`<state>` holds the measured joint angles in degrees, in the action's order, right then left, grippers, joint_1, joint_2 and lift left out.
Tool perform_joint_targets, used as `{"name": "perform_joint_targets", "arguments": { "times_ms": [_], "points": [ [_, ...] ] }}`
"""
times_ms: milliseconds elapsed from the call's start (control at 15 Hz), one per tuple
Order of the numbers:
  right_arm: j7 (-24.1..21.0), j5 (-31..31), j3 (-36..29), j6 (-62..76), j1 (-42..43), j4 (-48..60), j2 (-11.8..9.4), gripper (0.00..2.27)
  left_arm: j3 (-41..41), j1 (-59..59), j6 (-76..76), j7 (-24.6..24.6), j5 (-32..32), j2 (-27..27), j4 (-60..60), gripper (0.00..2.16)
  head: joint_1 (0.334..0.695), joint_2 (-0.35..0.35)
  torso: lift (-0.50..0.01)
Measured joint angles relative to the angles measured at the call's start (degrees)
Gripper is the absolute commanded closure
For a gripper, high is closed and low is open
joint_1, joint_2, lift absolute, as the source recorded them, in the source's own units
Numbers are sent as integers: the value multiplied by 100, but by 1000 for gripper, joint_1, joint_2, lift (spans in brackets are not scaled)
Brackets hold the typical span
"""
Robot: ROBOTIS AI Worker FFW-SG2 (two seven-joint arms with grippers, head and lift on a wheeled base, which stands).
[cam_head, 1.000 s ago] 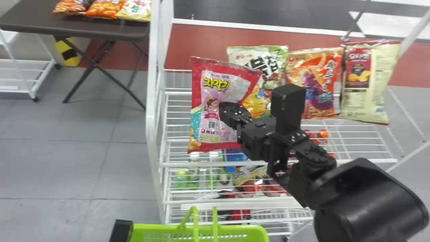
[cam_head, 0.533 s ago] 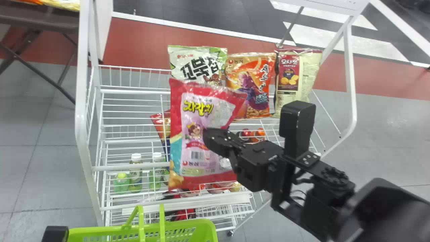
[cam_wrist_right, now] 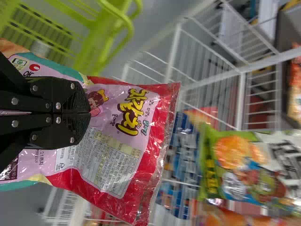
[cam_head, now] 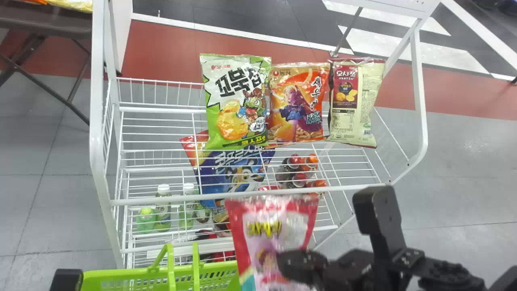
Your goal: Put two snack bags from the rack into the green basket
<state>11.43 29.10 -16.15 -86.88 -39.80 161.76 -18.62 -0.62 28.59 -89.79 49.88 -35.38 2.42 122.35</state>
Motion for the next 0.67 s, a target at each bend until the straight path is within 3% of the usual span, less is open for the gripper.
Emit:
{"name": "perform_joint_targets", "arguments": {
  "times_ms": [333,667],
  "points": [
    [50,452,312,-306,-284,-30,254,2216,-86,-6,0,-77,14,-41,60,1474,695,-350,-6],
    [-250,-158,1497,-289,-241,-450,322,2216,-95,28,0,-43,14,-40,124,1474,695,-350,-6]
  ]
}}
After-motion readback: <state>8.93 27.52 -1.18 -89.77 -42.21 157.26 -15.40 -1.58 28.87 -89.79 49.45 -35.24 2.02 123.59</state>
